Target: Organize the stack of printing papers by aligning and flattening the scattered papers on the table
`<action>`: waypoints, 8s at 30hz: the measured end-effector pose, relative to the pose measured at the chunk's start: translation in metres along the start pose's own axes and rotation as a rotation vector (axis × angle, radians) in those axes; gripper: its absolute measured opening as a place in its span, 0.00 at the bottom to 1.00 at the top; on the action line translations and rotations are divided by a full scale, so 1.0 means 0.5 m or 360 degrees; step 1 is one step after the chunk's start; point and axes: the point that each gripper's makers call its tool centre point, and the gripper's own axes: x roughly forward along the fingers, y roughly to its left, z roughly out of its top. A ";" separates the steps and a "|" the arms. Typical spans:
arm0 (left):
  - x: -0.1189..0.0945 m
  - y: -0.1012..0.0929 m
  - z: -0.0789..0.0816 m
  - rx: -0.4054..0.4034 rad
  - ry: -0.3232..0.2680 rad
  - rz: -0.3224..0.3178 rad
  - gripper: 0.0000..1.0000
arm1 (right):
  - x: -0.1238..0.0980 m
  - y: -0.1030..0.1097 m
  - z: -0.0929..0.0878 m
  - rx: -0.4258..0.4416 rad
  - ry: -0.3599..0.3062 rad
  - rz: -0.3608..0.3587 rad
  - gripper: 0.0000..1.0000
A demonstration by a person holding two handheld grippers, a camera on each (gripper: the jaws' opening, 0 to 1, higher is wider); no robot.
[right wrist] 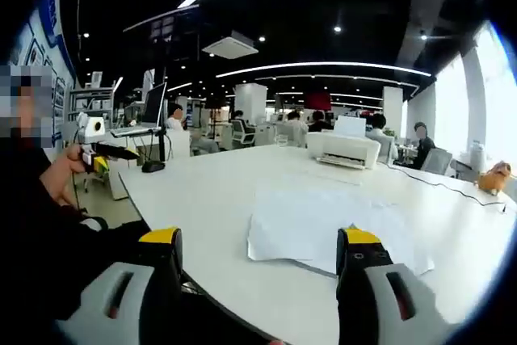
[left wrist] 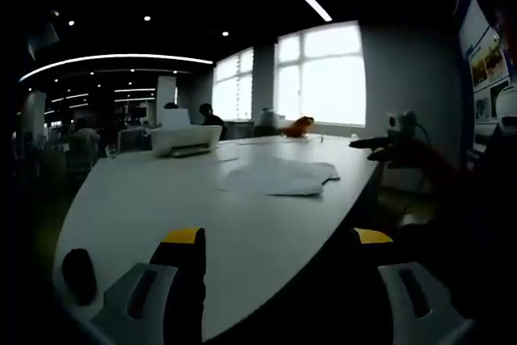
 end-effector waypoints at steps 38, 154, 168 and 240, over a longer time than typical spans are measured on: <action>0.009 -0.011 -0.015 0.0004 0.0038 -0.0021 0.74 | 0.054 -0.071 -0.034 0.0023 0.0100 -0.0027 0.72; 0.032 -0.048 0.001 0.0048 0.0058 -0.0105 0.74 | 0.238 -0.247 -0.170 0.0182 0.0359 -0.0295 0.73; 0.034 -0.057 -0.006 0.0044 0.0069 -0.0118 0.73 | 0.238 -0.244 -0.190 0.0210 0.0379 -0.0300 0.73; 0.041 -0.048 -0.043 -0.0052 0.0044 -0.0099 0.71 | 0.179 -0.099 0.029 0.0158 -0.0139 -0.0058 0.00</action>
